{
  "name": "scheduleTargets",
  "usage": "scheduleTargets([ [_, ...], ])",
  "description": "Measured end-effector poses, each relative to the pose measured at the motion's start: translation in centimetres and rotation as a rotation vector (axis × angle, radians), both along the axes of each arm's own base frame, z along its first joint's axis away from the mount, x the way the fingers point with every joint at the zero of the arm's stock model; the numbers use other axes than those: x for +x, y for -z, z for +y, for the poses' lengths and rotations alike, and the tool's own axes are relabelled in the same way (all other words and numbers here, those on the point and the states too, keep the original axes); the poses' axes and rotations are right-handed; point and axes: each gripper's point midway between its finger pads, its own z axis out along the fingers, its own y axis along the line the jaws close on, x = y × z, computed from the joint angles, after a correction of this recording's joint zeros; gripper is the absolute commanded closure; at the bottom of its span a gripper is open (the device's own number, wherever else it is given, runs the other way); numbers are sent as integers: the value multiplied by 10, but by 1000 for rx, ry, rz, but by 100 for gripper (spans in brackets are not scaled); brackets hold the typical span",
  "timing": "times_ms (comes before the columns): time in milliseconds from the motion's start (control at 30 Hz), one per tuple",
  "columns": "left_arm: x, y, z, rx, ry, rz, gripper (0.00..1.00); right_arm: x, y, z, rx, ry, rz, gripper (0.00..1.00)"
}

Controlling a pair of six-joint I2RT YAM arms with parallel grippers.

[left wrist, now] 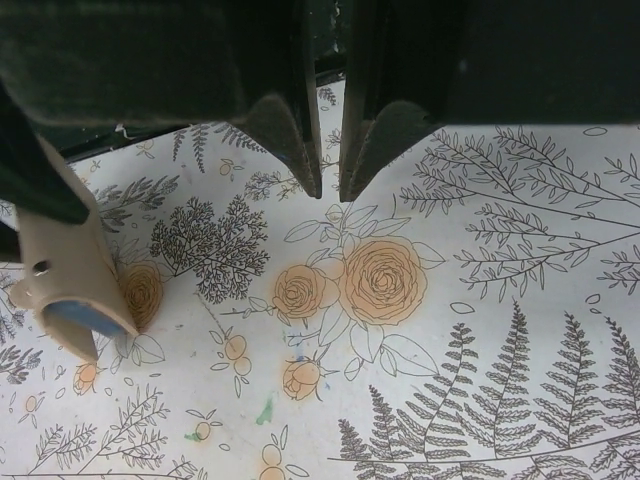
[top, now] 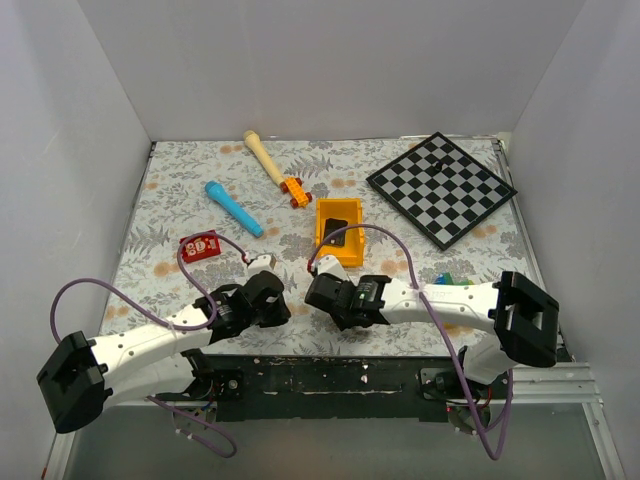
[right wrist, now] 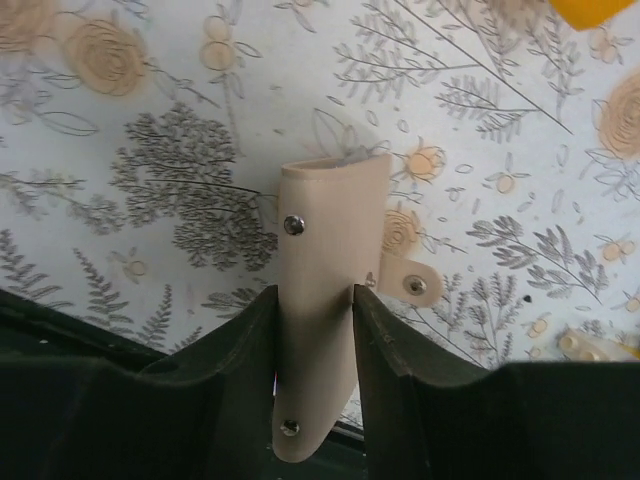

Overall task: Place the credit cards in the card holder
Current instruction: Close the card holder at the center of the board.

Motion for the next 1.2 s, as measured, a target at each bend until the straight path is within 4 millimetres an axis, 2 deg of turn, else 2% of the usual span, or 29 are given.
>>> scheduleTargets([
  [200,-1,2,2,1,-10,7,87,-18,-5,41,185,-63,74,46],
  [333,-3,6,5,9,-15,19,88,-29,-18,54,331,-97,107,45],
  [433,-3,6,5,10,-16,20,96,-30,-35,53,414,-103,87,44],
  [500,-3,6,6,16,-9,17,97,-28,-47,47,454,-92,59,37],
  [567,-3,3,6,30,10,8,97,-20,-59,38,486,-63,29,34],
  [633,0,-10,-1,31,38,-16,96,-7,-67,23,500,-15,-7,34],
  [767,14,-51,-32,-36,99,-105,95,12,-66,-14,505,88,-50,45],
  [867,23,-64,-56,-76,151,-139,95,20,-54,-45,512,181,-51,58],
  [933,24,-59,-68,-76,185,-126,95,25,-46,-61,521,239,-44,69],
  [1033,21,-37,-86,-46,243,-79,96,27,-34,-74,544,303,-13,87],
  [1200,8,-3,-99,-3,306,5,96,22,-11,-74,577,335,79,95],
])
